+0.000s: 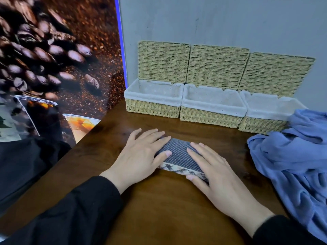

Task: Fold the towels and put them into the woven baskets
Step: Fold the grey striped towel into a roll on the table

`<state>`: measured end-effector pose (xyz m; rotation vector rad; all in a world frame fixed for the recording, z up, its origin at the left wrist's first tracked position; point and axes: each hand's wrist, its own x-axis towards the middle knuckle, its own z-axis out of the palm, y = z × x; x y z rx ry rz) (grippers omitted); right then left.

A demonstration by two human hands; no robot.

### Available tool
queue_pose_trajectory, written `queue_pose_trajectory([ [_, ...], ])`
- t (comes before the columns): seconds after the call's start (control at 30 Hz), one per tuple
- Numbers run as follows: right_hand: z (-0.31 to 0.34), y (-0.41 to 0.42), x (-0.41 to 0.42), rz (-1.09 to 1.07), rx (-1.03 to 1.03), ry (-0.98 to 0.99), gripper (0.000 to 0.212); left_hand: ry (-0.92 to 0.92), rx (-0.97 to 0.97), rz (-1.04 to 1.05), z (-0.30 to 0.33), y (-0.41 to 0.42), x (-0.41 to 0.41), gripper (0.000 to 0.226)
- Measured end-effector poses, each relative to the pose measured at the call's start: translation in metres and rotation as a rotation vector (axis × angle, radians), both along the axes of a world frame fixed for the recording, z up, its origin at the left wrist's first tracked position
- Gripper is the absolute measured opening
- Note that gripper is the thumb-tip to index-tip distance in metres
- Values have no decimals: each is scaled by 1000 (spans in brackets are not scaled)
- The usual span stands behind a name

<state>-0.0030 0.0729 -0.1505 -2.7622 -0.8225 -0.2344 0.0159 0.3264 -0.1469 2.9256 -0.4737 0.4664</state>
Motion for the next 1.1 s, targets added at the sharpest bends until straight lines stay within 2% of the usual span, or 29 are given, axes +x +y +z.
queue_pose_trajectory([
  [0.1,-4,22,15,-24,34,-21,70,-154,-67,91,-2,8,10,52],
  [0.2,-6,48,37,-30,97,-62,66,-244,-125,41,-5,14,18,46],
  [0.27,-9,65,53,-13,139,-113,61,-204,-122,32,-7,19,23,50],
  [0.4,-10,100,81,-47,100,-179,56,-130,-116,104,-12,42,47,63],
  [0.53,-10,130,101,-44,99,-227,54,-157,-163,169,-14,65,77,60],
  [0.7,-13,152,114,14,30,-153,61,-257,-217,188,-19,80,108,32],
  [0.9,-12,158,119,13,38,-92,66,-183,-389,105,-23,86,121,35],
  [1.0,-11,155,119,18,82,-50,66,-157,-405,97,-22,84,120,32],
  [1.1,-10,154,117,20,158,-44,63,-129,-392,105,-19,83,115,42],
])
